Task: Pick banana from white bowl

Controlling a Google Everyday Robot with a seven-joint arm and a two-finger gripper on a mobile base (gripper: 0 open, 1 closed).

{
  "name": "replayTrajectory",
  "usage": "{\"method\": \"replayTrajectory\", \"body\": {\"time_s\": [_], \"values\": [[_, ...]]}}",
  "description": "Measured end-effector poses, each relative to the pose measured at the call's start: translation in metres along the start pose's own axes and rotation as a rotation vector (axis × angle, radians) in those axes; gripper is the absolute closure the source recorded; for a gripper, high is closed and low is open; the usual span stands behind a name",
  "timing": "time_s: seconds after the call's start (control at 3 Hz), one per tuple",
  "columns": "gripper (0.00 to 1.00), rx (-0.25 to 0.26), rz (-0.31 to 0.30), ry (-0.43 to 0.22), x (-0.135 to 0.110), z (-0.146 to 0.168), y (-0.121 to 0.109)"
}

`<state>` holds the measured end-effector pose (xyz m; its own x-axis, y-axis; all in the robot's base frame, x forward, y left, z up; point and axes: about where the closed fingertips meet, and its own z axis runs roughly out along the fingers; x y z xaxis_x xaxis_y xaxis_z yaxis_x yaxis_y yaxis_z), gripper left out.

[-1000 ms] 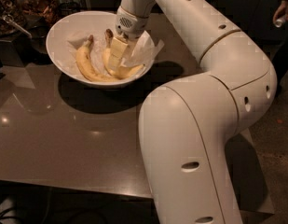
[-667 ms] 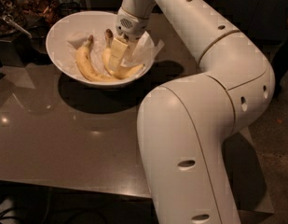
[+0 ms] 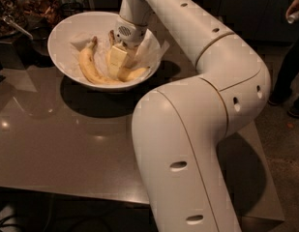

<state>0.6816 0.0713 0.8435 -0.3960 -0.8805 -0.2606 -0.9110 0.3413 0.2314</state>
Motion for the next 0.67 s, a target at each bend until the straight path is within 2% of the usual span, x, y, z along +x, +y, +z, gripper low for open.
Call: {"method": "replayTrajectory", "body": {"time_s": [0.33, 0.67], "values": [[0.41, -0.004, -0.002, 0.004, -0.0014, 0.0029, -0.0003], [0.61, -0.004, -0.002, 0.004, -0.0013, 0.0031, -0.0003]]}}
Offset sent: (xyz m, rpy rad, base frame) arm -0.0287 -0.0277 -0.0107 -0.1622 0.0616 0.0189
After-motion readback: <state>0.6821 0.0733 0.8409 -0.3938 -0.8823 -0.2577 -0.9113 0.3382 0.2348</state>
